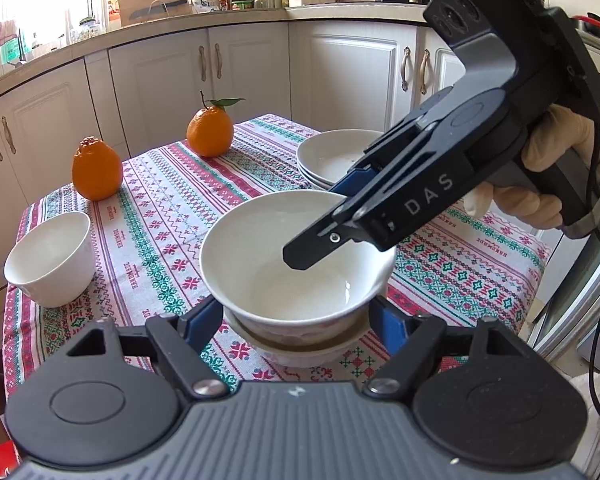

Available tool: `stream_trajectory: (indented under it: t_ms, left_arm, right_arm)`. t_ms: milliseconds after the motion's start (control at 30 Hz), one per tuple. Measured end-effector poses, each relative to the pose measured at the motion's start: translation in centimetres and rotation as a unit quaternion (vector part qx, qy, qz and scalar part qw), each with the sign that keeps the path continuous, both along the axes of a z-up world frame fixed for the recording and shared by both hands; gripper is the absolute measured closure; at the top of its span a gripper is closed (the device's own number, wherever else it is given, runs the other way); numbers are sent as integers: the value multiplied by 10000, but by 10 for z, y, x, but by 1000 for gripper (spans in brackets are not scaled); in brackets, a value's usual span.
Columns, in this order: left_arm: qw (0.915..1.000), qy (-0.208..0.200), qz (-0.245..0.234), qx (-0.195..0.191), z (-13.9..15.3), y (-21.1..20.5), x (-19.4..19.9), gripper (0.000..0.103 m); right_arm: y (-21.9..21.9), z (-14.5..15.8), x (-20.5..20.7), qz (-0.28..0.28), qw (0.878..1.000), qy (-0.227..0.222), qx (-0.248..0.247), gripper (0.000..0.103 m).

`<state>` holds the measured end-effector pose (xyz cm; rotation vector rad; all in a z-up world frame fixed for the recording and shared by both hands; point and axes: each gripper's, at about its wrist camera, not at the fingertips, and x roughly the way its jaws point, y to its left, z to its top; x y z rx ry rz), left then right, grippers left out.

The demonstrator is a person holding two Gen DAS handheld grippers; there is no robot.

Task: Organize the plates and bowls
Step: 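Lower the held bowl into the placed bowl and open the right gripper, then move the right gripper to the remaining white bowl on the table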

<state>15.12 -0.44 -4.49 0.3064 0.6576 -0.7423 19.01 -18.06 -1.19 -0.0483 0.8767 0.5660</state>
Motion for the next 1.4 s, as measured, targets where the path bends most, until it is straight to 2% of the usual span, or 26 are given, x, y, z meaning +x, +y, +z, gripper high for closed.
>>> stream_trajectory:
  t_ms: [300, 367, 500, 700, 800, 1033, 1200, 1400]
  left_arm:
    - [9999, 90, 16, -106, -2, 3, 2, 21]
    - [9999, 76, 5, -125, -3, 4, 1, 18]
    - [9998, -155, 59, -120, 1, 6, -3, 10]
    - [9995, -108, 136, -247, 3, 13, -5, 6]
    - [9994, -110, 167, -286, 4, 18, -8, 5]
    - [9989, -144, 368, -269, 4, 37, -10, 4]
    - [9971, -186, 683, -283, 5, 57, -6, 4]
    - [9919, -272, 1226, -216, 6, 86, 10, 4]
  right_arm:
    - [3, -1, 0, 2, 10000, -43, -87, 41]
    - [3, -2, 0, 12, 9999, -45, -95, 38]
    - [2, 1, -3, 32, 9999, -160, -23, 20]
    - [7, 5, -14, 104, 9992, -347, -192, 8]
    - [8, 2, -22, 39, 9985, -426, -351, 8]
    - [6, 3, -30, -117, 9988, -406, -265, 5]
    - [15, 12, -27, -6, 9982, -494, -337, 0]
    - [37, 27, -10, 296, 9972, -590, -357, 0]
